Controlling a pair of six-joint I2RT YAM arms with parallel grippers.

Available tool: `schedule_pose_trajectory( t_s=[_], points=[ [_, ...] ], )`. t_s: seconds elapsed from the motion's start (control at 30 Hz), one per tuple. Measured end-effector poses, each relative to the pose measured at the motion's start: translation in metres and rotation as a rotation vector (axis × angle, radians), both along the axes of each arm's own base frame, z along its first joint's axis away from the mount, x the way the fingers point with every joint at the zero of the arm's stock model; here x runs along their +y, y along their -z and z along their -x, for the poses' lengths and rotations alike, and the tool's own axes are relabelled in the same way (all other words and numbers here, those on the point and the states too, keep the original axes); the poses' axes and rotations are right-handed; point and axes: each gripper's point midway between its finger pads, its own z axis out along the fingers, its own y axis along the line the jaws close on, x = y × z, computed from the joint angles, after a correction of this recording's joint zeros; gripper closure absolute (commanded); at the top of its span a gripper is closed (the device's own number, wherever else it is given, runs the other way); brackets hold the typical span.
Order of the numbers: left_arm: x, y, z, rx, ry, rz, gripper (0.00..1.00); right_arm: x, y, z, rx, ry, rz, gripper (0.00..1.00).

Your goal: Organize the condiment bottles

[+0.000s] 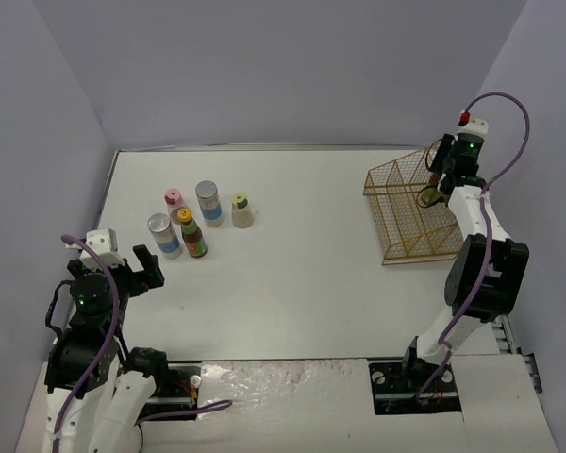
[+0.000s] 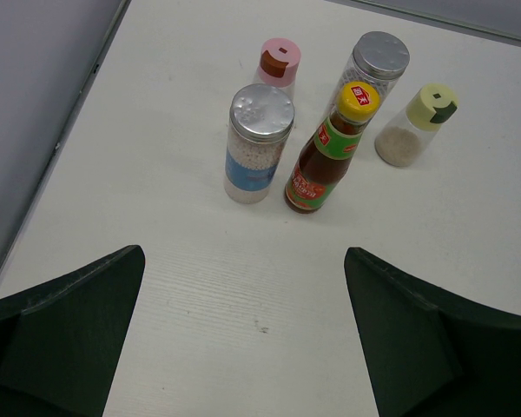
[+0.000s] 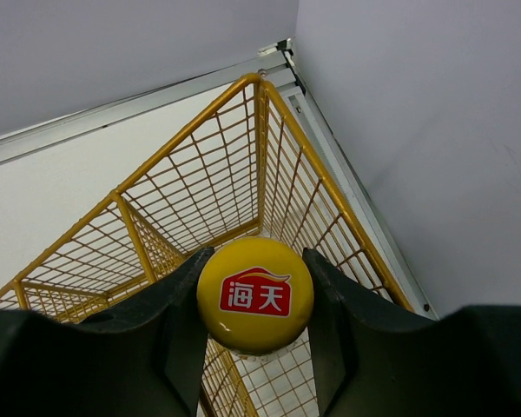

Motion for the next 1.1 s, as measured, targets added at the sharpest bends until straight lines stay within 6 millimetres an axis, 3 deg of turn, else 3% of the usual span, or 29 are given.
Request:
schedule_pose_trajectory(
  t_s=[0.13,0.37,0.77,0.93,1.1],
  points=[
    [0.000,0.000,0.000,0.000,0.000,0.000,0.03,0.001,0.000,-0.001,-0.003,-0.005,-0.003,0.57],
    [0.000,0.000,0.000,0.000,0.000,0.000,0.03,0.004,-0.005,-0.005,-0.031,-0.024,-0.006,0.41],
    [0.000,-0.002,0.001,-0.009,0.000,0.001,0.03,0.008,-0.022,0.000,-0.058,-0.041,-0.007,0.38],
    [0.000,-0.002,0.002,-0.013,0.001,0.002,0.03,0.014,-0.040,0.007,-0.067,-0.055,-0.010,0.24],
    [-0.001,-0.002,0.002,-0.012,0.007,0.004,0.03,0.033,-0.080,0.012,-0.107,-0.101,-0.012,0.10]
  ],
)
